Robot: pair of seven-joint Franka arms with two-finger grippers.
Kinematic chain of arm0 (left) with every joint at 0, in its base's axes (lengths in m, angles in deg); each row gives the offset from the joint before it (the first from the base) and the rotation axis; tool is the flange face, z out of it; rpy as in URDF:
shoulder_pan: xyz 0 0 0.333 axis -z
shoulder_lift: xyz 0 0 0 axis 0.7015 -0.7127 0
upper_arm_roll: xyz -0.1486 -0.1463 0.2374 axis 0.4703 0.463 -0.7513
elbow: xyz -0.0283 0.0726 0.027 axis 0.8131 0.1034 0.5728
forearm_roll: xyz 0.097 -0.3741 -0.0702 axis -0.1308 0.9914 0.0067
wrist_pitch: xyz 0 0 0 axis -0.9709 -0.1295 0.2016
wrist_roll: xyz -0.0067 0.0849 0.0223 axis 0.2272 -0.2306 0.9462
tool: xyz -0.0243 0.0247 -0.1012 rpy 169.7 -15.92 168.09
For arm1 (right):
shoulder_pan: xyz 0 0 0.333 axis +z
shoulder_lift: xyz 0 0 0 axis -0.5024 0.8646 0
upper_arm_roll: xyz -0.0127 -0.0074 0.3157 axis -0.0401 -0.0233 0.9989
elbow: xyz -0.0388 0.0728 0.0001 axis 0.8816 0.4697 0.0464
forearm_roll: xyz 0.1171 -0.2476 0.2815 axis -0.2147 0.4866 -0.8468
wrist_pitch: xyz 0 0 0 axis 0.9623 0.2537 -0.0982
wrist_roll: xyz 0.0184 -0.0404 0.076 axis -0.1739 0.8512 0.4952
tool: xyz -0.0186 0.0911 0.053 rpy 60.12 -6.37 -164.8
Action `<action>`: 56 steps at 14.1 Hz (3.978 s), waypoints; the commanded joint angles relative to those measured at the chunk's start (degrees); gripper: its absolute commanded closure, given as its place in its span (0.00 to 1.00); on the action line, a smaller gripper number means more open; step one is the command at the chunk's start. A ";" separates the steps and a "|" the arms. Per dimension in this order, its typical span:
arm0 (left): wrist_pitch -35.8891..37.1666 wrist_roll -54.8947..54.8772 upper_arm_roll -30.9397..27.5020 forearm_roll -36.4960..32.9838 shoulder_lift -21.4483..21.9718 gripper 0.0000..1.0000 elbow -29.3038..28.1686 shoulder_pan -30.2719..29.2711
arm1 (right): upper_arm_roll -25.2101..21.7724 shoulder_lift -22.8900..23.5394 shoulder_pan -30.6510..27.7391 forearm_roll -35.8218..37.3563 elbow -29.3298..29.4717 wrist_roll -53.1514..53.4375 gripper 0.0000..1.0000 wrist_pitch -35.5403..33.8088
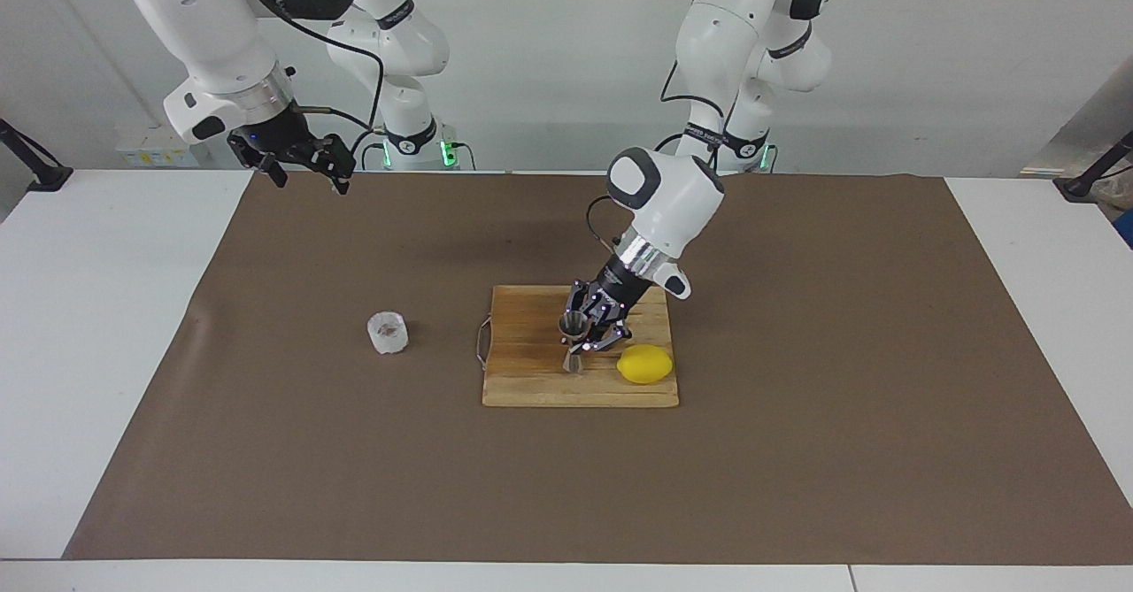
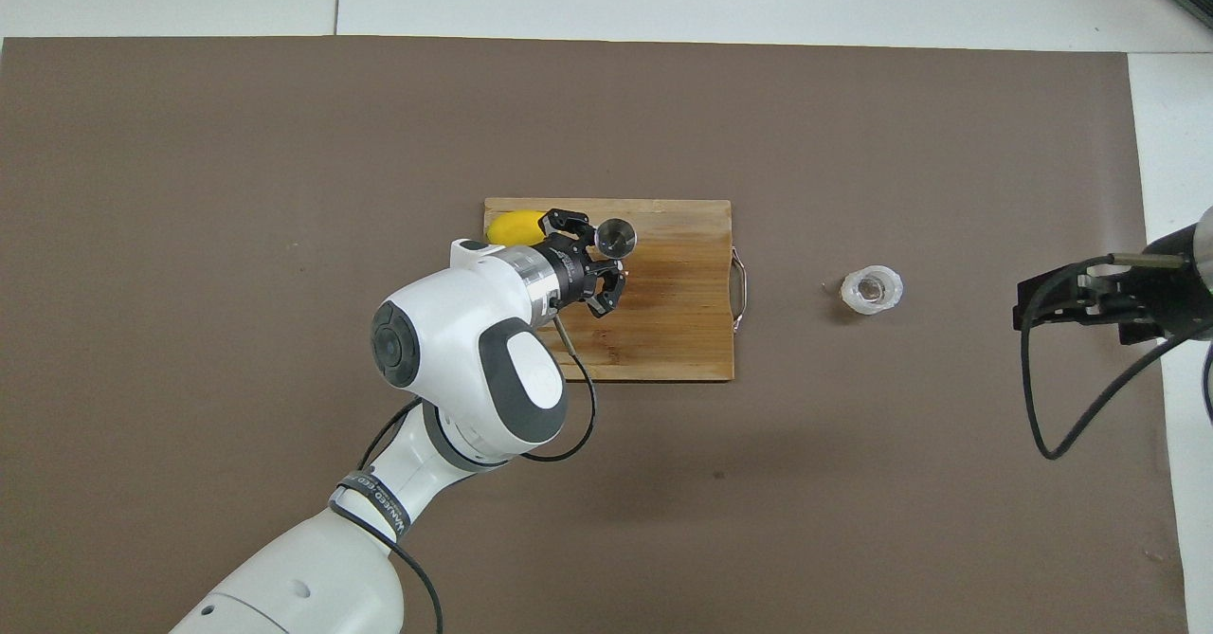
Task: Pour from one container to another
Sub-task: 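Set the silver cup down beside the lemon and open the left gripper, then withdraw the left gripper while the right gripper opens and rises, then reach the open right gripper around the small white cup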
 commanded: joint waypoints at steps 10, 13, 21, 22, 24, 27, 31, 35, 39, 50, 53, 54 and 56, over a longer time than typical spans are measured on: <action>7.39 -7.77 -0.88 0.02 4.34 0.00 -0.66 -2.47 | 0.27 -0.01 -0.45 -0.97 0.09 0.77 0.00 0.68; 11.97 -9.19 -0.97 -0.24 7.07 0.00 -1.01 -3.97 | 0.27 -0.01 -0.45 -0.97 0.09 0.77 0.00 0.68; 26.55 -11.38 -2.64 -33.15 9.10 0.00 4.86 -8.79 | 0.27 -0.01 -0.54 -0.97 0.09 0.69 0.00 0.68; 29.97 -11.91 -2.64 -38.25 9.01 0.00 6.96 -10.11 | 0.27 -0.01 -0.45 -0.97 0.09 0.77 0.00 0.68; 35.78 -13.31 -2.64 -45.04 9.01 0.00 10.57 -13.10 | 0.27 -0.01 -0.45 -0.97 0.09 0.69 0.00 0.68; 41.77 -26.53 -2.73 -46.38 10.77 0.00 11.03 -15.83 | 0.01 -0.80 -1.15 -0.97 -0.60 0.42 0.00 -3.86; 46.78 -42.56 -2.99 -54.61 12.70 0.00 10.94 -16.10 | 0.18 -1.24 -2.21 -0.97 -0.26 -0.10 0.00 -6.97; 51.35 -58.88 -2.99 -59.82 15.85 0.00 9.72 -18.73 | -0.16 -1.42 -3.17 -2.36 -1.04 -16.58 0.00 -3.30; 58.38 -81.21 -3.08 -60.88 20.34 0.00 9.45 -26.01 | -0.43 -3.35 -7.39 -5.01 -7.45 -41.53 0.00 3.02; 75.61 -96.64 -2.64 -69.94 26.67 0.00 16.21 -30.08 | -0.52 11.67 -11.53 -32.59 -15.72 -108.35 0.00 27.91; 78.25 -96.82 -2.64 -69.85 26.59 0.00 17.79 -30.34 | -0.52 15.44 -11.53 -41.02 -16.25 -118.27 0.00 28.45; 78.61 -96.73 -2.55 -69.50 26.59 0.00 17.97 -30.60 | -0.52 16.41 -11.18 -42.70 -16.34 -122.76 0.00 29.67; 78.08 -96.12 -2.73 -69.41 26.85 0.00 17.18 -30.60 | -0.43 19.39 -11.87 -43.33 -16.25 -128.67 0.00 29.07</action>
